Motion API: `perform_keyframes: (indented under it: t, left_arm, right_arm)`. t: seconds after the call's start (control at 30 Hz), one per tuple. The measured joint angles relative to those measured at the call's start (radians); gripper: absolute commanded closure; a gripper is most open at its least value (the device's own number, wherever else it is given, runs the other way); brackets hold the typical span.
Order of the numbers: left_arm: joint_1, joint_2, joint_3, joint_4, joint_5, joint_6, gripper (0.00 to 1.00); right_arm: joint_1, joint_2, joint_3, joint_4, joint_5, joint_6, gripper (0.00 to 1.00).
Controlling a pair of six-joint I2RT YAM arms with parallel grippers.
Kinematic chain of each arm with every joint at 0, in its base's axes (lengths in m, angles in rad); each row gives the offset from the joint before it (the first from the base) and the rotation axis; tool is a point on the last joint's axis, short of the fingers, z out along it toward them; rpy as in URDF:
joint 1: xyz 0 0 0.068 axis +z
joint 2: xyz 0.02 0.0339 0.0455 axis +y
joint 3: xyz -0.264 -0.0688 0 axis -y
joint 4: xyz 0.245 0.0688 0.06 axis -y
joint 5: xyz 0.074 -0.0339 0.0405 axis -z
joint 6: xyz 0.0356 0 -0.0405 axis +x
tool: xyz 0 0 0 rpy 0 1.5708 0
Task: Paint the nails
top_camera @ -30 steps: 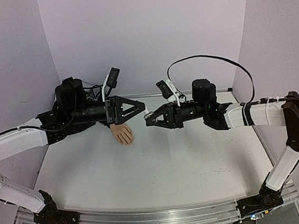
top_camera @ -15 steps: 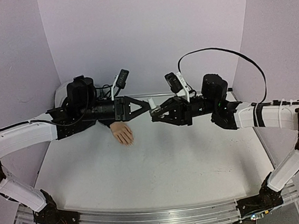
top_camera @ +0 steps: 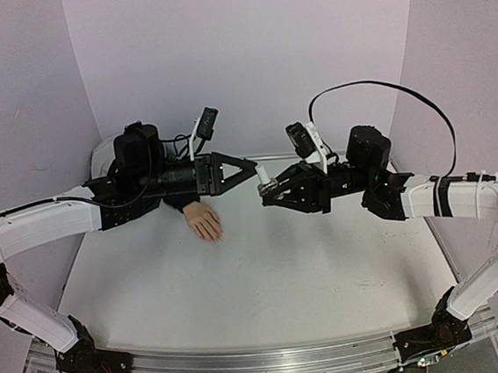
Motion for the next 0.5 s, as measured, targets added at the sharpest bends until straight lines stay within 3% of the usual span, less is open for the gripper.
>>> perform_keyframes:
  t: [0.5]
  left_arm:
    - [-0.011, 0.008, 0.000, 0.103, 0.021, -0.013, 0.26]
  right_arm:
    - [-0.007, -0.011, 0.000, 0.035, -0.018, -0.014, 1.00]
